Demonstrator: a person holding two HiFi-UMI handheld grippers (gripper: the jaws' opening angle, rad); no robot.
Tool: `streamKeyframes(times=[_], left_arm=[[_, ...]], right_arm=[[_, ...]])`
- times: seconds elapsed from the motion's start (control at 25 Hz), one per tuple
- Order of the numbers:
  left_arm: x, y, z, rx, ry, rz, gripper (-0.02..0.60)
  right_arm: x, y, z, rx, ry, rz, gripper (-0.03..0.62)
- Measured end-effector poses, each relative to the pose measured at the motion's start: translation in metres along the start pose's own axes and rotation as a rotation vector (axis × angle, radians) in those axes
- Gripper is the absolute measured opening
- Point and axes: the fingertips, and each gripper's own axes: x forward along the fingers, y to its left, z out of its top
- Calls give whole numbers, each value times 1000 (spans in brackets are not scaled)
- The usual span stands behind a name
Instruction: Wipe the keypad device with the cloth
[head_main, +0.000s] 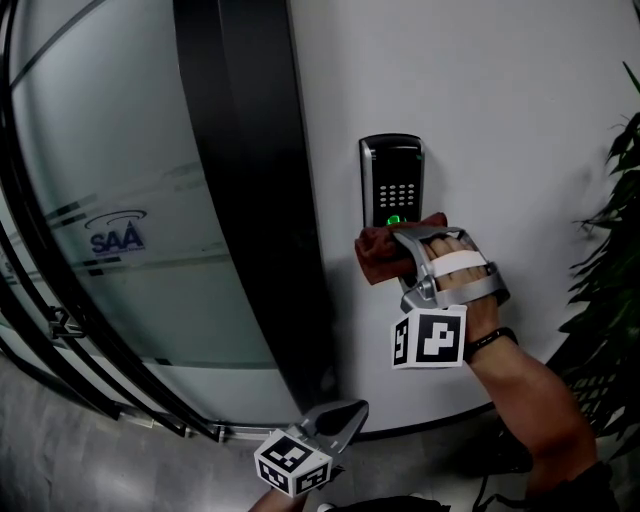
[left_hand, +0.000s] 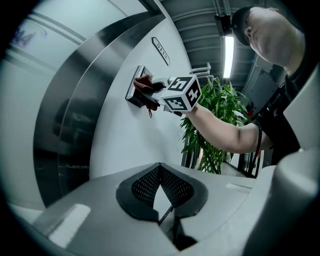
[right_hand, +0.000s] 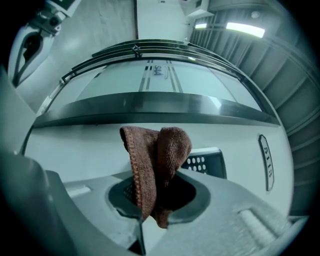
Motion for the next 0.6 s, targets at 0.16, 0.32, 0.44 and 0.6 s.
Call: streamKeyframes(times=[0.16,0.32,0.44,0.6], left_arm=[[1,2,0,2,1,2,17],[1,2,-2,-1,8,2,17],[0,1,-2,0,10,0,17],[0,0,-3,0,12,0,17]], right_arm=[[-2,4,1,10,-2,-4,55],[-4,12,2,23,-5,7,55],[-4,15,2,30,-6,7,55],[-6,20,2,43,-4,24,55]])
